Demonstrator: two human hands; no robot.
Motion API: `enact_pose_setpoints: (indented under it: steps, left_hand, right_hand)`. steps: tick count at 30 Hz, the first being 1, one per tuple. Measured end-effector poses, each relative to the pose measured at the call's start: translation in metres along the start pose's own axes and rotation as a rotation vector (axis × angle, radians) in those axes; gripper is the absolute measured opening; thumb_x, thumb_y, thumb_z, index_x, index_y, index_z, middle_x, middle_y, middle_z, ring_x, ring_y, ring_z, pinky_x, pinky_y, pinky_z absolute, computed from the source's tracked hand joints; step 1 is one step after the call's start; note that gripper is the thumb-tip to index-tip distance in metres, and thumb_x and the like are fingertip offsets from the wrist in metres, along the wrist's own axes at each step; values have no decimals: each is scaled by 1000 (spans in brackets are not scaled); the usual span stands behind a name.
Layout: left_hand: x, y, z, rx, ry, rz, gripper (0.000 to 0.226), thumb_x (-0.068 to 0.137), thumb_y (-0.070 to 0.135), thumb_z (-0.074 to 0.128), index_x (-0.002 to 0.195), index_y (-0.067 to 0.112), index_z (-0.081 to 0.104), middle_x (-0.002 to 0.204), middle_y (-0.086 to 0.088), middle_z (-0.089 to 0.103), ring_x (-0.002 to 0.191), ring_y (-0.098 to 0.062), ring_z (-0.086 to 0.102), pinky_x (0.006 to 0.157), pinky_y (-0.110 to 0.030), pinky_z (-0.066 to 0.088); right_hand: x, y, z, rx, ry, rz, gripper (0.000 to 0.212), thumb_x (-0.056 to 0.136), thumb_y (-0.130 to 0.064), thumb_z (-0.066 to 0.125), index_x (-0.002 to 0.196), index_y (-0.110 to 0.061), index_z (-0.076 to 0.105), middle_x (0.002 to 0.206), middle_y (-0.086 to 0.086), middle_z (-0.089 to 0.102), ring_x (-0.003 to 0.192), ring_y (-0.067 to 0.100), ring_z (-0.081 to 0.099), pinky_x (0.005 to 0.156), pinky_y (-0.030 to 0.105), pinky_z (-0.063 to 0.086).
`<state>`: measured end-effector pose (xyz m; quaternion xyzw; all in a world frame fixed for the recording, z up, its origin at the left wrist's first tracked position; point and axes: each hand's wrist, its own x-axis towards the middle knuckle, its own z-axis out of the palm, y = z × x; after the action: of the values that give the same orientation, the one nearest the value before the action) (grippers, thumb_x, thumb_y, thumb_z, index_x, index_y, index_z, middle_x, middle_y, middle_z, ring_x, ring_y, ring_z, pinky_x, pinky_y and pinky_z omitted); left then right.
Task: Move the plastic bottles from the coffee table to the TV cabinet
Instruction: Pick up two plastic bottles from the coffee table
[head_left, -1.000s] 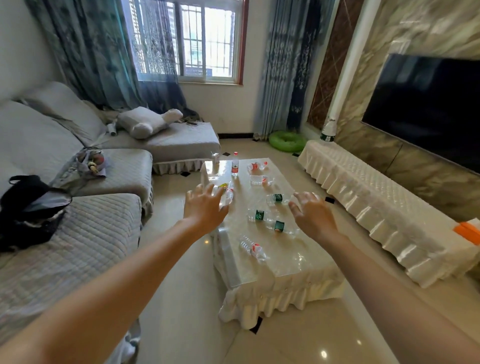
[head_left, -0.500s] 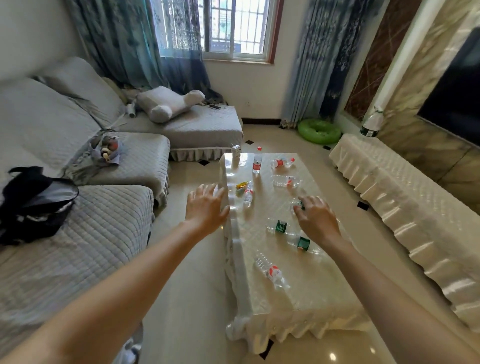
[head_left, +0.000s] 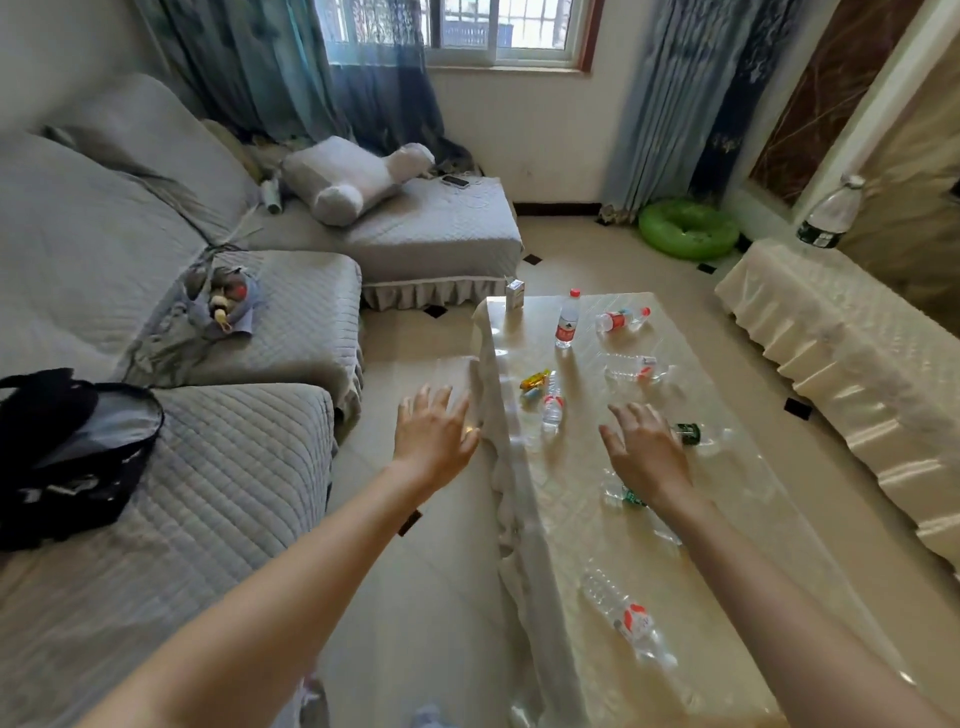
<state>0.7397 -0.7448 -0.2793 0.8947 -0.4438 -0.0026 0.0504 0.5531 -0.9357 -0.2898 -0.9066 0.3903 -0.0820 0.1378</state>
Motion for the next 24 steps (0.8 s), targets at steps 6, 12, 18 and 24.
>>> enact_pose_setpoints:
  steps: [6,12,18,24]
  left_hand:
    - [75,-45,25,-19,-42,16,54,94,46,39,142,22,32,148,-5,32,137,-29,24,107,-42,22]
    - [162,-70,51,-48,-78,39,54,93,46,39,141,21,33,146,-6,34,134,-28,28,105,-41,26]
    - [272,-75,72,-43,-115,88,55,94,46,39,142,20,32,147,-6,33,136,-29,24,106,-41,24]
    - [369,-64,94,-66,-159,171,57,93,45,41,143,20,30,149,-6,30,137,-29,23,108,-42,22]
  right_hand:
    - [65,-32,41,2,-19,40,44,98,-36,40,139,-19,43,144,6,42,136,24,30,108,42,23]
    - [142,-40,74,12,-45,84,44,98,-35,40,139,-18,42,142,5,43,135,24,31,108,41,24]
    - [230,-26,105,49,-77,157,44,99,-36,39,138,-18,44,142,5,44,135,25,32,109,44,26]
    - [292,-9,126,65,-99,251,44,99,-36,39,139,-19,42,145,4,41,137,24,30,110,44,26]
